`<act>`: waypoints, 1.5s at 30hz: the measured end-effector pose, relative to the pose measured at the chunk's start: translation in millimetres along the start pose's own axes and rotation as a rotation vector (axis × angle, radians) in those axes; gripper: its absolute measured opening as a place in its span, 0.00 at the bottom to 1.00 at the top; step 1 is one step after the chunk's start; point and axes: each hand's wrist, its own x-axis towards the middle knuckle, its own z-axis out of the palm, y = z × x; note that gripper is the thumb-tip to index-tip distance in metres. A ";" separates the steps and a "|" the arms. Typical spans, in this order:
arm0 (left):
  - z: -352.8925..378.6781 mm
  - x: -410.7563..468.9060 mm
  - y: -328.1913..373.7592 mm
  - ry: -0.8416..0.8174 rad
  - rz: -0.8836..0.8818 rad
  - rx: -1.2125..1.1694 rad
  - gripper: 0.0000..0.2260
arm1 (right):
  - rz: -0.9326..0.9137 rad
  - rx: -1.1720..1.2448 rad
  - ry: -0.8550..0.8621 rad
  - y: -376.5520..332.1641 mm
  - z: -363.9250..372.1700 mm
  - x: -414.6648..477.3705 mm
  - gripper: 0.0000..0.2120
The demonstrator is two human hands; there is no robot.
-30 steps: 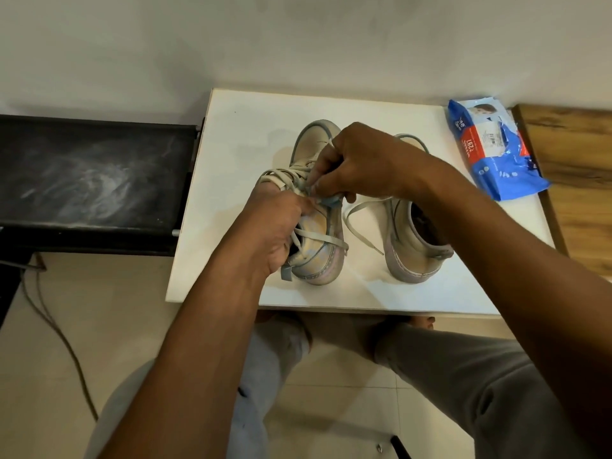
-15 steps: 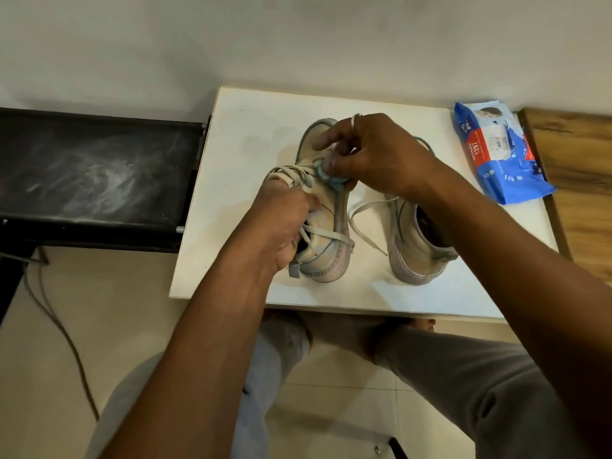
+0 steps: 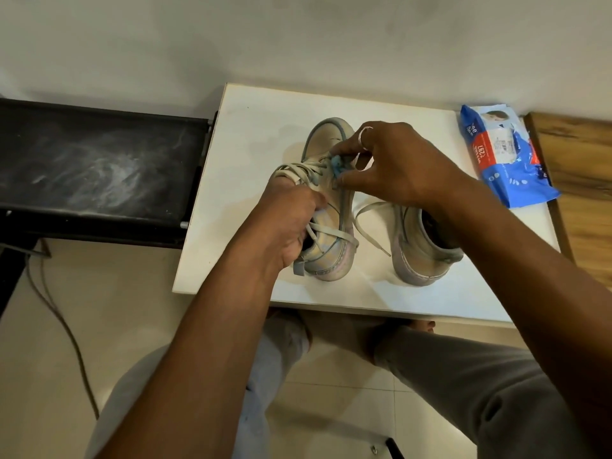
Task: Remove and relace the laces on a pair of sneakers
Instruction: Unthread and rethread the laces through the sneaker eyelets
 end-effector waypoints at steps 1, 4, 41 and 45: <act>0.6 -0.1 -0.2 -0.004 0.002 0.003 0.11 | -0.005 -0.009 0.017 0.9 1.0 0.5 0.18; 2.1 -1.4 0.5 -0.013 -0.005 0.008 0.11 | 0.002 -0.026 0.095 2.9 8.0 7.0 0.14; 1.6 4.8 -3.5 -0.011 -0.004 0.029 0.14 | 0.129 -0.079 0.187 9.1 13.2 21.0 0.09; -1.1 4.6 -3.1 -0.005 -0.015 0.007 0.14 | 0.098 -0.039 0.103 7.4 9.6 21.6 0.09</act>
